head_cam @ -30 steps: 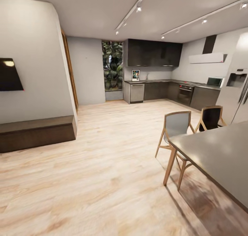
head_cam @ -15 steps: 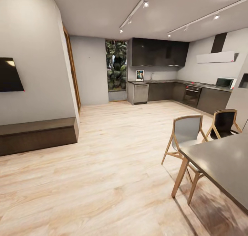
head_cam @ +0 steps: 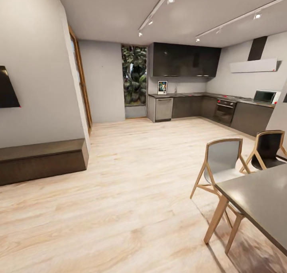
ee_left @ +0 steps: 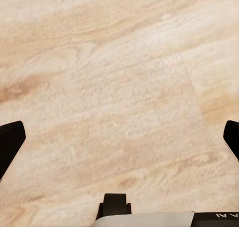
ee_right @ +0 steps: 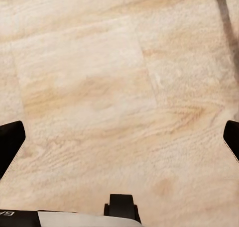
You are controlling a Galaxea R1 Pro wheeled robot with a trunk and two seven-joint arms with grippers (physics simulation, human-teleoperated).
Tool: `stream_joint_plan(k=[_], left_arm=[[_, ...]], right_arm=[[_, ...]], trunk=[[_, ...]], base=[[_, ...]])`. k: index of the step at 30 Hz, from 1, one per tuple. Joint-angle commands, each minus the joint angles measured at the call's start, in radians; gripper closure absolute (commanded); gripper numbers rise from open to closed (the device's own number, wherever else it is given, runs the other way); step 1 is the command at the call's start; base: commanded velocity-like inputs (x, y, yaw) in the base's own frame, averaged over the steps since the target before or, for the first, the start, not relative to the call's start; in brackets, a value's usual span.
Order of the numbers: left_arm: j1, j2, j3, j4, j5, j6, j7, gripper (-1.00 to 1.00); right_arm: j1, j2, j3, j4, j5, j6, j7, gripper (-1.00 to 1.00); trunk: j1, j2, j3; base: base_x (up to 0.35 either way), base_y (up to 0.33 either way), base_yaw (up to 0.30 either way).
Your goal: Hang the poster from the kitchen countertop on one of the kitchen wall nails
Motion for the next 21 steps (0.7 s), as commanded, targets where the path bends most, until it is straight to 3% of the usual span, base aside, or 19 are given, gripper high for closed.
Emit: stream_joint_plan(k=[1, 21], left_arm=[[0.0, 0.0, 0.001, -0.001, -0.001, -0.002, 0.0, -1.0], [0.0, 0.002, 0.001, -0.001, -0.001, -0.002, 0.0, -1.0]], right_arm=[[-0.001, 0.0, 0.0, 0.001, 0.004, -0.003, 0.0, -1.0], [-0.001, 0.0, 0.0, 0.001, 0.004, -0.003, -0.001, -1.0]], trunk=[[0.001, 0.0, -0.001], [0.001, 0.0, -0.001]], base=[[0.339, 0.0, 0.0], [0.339, 0.0, 0.0]])
